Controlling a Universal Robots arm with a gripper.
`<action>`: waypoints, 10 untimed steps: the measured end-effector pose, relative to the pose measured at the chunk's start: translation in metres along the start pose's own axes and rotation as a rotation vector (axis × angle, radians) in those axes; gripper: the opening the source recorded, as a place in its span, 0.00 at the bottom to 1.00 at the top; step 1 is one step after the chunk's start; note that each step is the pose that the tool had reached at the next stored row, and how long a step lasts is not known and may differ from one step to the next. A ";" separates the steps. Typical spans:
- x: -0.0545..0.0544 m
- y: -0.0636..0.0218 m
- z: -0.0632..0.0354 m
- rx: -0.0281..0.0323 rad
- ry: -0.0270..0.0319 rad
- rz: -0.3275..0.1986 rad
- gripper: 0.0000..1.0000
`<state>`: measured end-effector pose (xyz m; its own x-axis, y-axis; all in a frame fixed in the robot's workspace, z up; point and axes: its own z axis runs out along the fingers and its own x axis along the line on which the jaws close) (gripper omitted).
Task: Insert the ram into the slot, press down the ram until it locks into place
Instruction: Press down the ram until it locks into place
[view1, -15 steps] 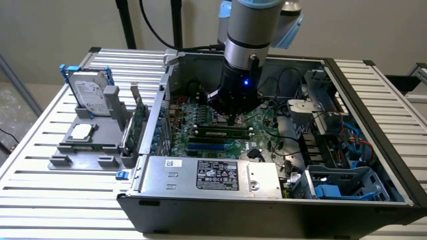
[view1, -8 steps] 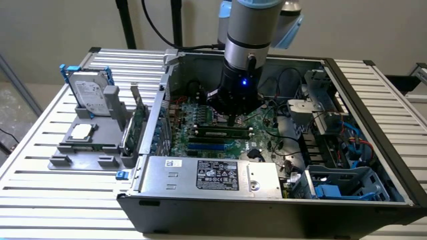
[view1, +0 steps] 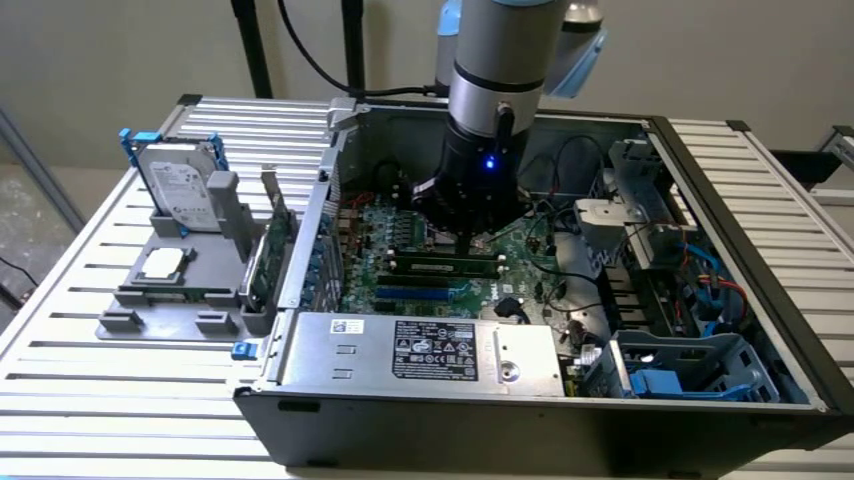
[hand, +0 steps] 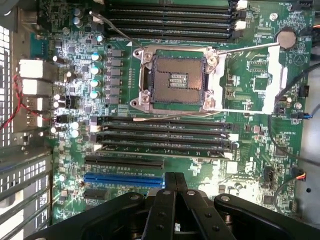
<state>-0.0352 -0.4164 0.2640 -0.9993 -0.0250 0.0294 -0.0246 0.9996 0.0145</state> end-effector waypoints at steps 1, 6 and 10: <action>0.001 -0.0008 -0.0006 0.0000 0.0000 0.000 0.11; 0.006 -0.0015 -0.0009 -0.0007 -0.0001 0.000 0.11; 0.006 -0.0016 -0.0009 -0.0026 -0.0001 0.000 0.11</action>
<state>-0.0413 -0.4182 0.2650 -0.9993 -0.0247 0.0293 -0.0242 0.9996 0.0172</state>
